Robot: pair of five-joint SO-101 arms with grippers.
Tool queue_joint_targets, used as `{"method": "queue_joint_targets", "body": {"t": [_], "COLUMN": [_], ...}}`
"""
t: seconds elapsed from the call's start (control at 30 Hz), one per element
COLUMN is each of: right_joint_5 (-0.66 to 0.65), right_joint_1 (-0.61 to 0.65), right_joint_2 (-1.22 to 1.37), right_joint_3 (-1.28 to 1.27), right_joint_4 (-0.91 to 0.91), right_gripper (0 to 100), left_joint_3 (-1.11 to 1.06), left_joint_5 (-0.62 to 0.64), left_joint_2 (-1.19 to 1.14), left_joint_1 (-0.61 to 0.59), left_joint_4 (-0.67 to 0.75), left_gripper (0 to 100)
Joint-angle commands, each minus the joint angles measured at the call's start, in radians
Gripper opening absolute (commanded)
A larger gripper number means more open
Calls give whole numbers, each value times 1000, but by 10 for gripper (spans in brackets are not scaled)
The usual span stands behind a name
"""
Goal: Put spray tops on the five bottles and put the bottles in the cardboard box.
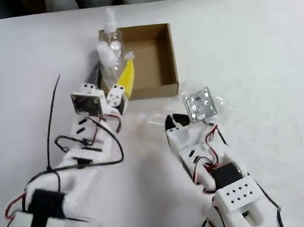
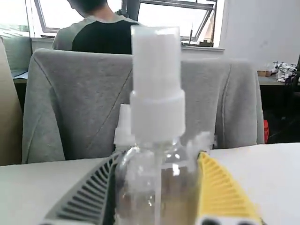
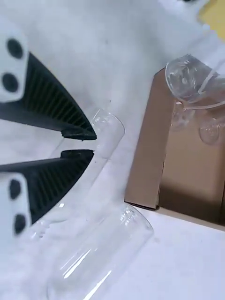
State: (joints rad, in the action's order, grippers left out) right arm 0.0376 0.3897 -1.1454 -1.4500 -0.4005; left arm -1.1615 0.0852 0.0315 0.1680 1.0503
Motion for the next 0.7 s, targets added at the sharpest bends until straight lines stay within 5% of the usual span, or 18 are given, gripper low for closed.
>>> {"method": "queue_joint_targets", "body": {"t": [0.0, 0.67], "right_joint_5": [-15, -15], "right_joint_1": [5, 7], "right_joint_2": [-10, -10], "right_joint_3": [6, 6], "right_joint_4": [4, 4], "right_gripper": [17, 18], "left_joint_3": [126, 239], "left_joint_5": [-8, -2], "left_joint_2": [-94, -189], "left_joint_1": [-44, -33], "left_joint_4": [44, 40], "left_gripper": [22, 21]}}
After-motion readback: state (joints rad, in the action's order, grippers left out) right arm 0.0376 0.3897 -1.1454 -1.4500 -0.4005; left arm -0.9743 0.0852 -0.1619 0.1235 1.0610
